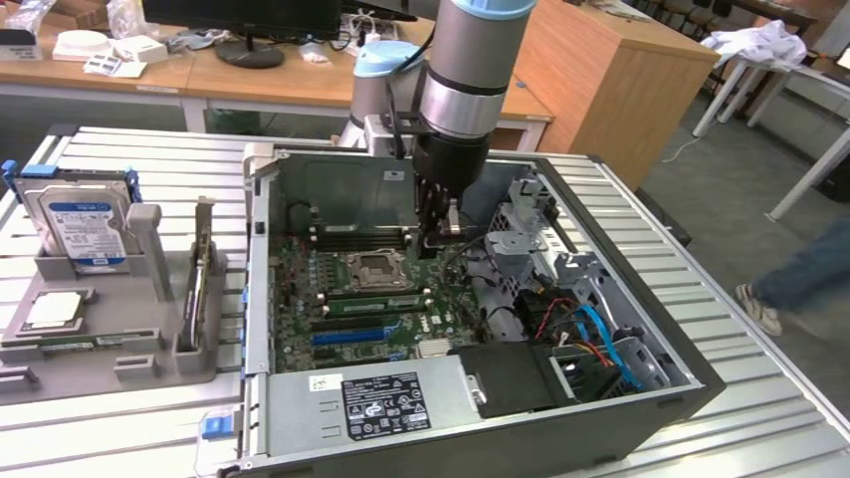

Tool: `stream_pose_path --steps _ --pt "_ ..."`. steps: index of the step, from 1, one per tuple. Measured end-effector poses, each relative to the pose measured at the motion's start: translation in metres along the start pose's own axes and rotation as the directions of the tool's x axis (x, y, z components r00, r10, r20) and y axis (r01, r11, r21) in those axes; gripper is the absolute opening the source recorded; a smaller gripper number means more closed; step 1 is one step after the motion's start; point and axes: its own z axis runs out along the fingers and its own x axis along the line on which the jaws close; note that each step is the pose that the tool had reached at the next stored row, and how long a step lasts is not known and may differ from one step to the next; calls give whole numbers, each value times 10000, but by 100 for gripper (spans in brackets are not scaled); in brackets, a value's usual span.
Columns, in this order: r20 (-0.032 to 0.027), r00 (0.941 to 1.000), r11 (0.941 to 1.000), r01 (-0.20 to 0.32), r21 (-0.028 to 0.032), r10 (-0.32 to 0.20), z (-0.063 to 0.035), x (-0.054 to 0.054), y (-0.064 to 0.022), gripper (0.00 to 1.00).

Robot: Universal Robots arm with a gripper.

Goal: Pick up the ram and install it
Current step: 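Press down the ram until it locks into place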

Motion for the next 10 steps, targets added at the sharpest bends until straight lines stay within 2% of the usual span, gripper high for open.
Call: stream_pose_path --steps 2,7,10 --pt "-2 10000 10000 -3 -1 3 -11 0 -1 11" --pt "-5 9998 9998 -210 -2 210 -144 1 -12 11" --pt "-15 9987 9987 -516 -6 516 -171 1 -13 11"
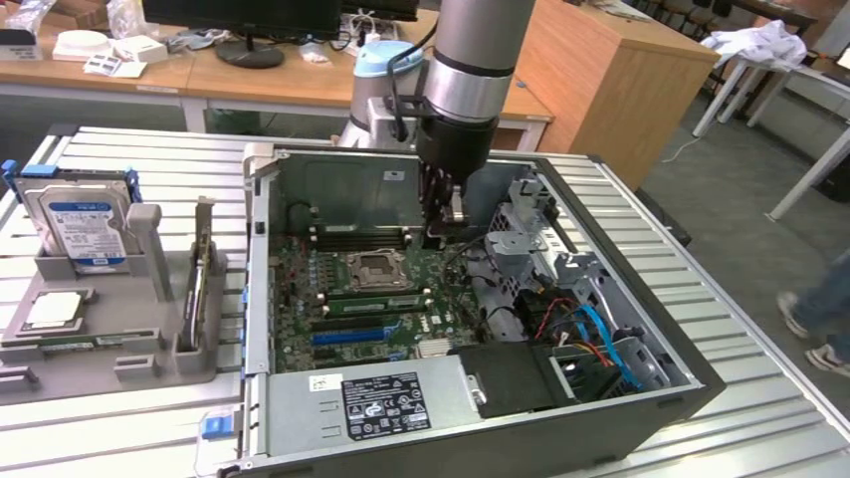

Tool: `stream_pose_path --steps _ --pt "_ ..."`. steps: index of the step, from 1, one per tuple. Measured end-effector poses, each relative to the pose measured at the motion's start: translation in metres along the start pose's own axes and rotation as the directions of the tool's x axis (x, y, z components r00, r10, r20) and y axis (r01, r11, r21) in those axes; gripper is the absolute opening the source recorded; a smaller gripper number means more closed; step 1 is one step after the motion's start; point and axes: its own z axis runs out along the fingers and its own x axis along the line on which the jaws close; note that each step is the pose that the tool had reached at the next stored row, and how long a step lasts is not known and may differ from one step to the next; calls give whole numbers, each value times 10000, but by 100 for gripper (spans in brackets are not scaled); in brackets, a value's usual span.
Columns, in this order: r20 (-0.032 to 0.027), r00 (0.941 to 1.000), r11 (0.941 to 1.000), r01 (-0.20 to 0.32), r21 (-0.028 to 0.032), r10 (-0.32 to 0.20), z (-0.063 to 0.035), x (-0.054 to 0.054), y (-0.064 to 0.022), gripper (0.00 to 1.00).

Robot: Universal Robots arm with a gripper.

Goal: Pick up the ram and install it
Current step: 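Press down the ram until it locks into place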

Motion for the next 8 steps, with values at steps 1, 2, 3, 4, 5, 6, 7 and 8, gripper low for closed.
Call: stream_pose_path --steps 1,2,3,4,5,6,7,8 --pt "-4 9999 9999 -158 -2 158 -3 0 0 11" --pt "-7 9995 9995 -316 -3 316 -4 0 0 11" --pt "-11 9988 9988 -480 -5 480 -5 0 0 11" --pt "-19 9978 9978 -659 -8 659 -7 0 0 11" --pt "-26 9966 9966 -829 -10 829 -8 0 0 11" --pt "-33 9950 9950 -1001 -12 1001 -8 1 0 11" --pt "-37 9931 9931 -1173 -13 1173 -8 1 0 11" --pt "-42 9909 9909 -1347 -15 1347 -8 0 0 11"
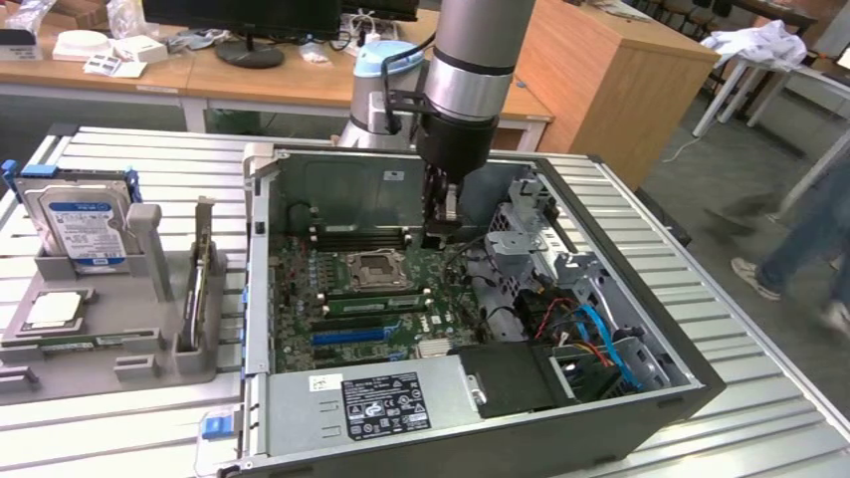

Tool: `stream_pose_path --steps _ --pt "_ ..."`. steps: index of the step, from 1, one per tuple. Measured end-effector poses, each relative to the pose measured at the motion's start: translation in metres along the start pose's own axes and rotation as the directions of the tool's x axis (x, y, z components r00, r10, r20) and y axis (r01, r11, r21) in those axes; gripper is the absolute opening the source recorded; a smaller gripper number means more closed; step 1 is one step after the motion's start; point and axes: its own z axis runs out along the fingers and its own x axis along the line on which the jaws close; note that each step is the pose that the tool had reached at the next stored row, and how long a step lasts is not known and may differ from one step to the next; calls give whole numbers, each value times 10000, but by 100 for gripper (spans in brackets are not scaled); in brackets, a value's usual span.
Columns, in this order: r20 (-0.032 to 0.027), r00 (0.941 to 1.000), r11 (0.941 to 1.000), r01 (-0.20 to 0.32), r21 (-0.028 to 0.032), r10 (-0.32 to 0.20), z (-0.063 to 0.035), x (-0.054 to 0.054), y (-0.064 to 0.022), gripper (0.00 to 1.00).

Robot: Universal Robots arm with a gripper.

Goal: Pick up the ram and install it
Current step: 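Press down the ram until it locks into place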

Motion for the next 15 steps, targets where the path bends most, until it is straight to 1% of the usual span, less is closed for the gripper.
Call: stream_pose_path --steps 2,4,6,8,12,15 --pt "-11 9994 9994 -356 -5 356 0 0 0 11" --pt "-21 9974 9974 -719 -8 719 0 0 0 11" --pt "-32 9942 9943 -1071 -11 1071 0 0 0 11" --pt "-43 9898 9898 -1424 -15 1424 0 0 0 11" --pt "-66 9767 9767 -2147 -20 2146 0 0 0 11" --pt "-83 9634 9634 -2681 -23 2681 1 0 0 11"
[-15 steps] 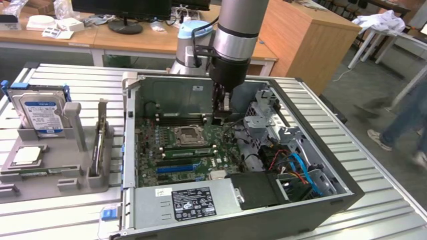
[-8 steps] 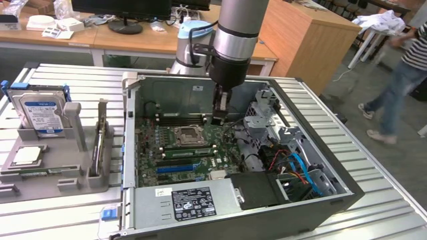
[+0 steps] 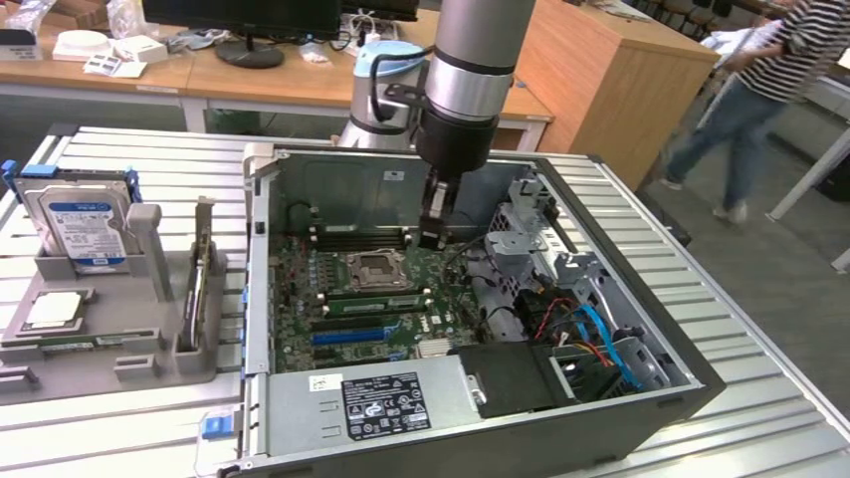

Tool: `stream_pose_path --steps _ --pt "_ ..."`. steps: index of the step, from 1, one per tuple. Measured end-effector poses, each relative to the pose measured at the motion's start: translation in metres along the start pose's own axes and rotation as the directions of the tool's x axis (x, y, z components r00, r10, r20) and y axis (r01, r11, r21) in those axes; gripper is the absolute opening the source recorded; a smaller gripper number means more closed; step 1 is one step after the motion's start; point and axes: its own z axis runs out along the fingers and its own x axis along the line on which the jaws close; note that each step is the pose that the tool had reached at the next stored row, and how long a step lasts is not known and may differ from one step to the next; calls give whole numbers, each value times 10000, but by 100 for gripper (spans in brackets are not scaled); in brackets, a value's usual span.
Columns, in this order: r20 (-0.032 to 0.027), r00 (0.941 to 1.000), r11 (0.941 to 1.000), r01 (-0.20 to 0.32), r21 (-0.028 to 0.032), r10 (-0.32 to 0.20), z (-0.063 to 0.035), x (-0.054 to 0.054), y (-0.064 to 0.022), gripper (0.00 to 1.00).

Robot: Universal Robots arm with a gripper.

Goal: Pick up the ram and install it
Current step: 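Press down the ram until it locks into place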

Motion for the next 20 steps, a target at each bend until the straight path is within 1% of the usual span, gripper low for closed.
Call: stream_pose_path --steps 3,5,8,10,12,15,17,20 --pt "-17 9986 9986 -535 -6 535 0 0 0 11" --pt "-27 9960 9960 -893 -10 893 0 0 0 11" --pt "-44 9896 9896 -1439 -15 1439 0 0 0 11" --pt "-56 9837 9838 -1795 -18 1795 0 0 0 11" --pt "-68 9767 9767 -2147 -20 2147 0 0 0 11" --pt "-85 9632 9632 -2686 -23 2686 0 0 0 11" --pt "-97 9531 9531 -3025 -24 3025 0 0 0 11" --pt "-115 9348 9348 -3550 -26 3550 0 0 0 11"
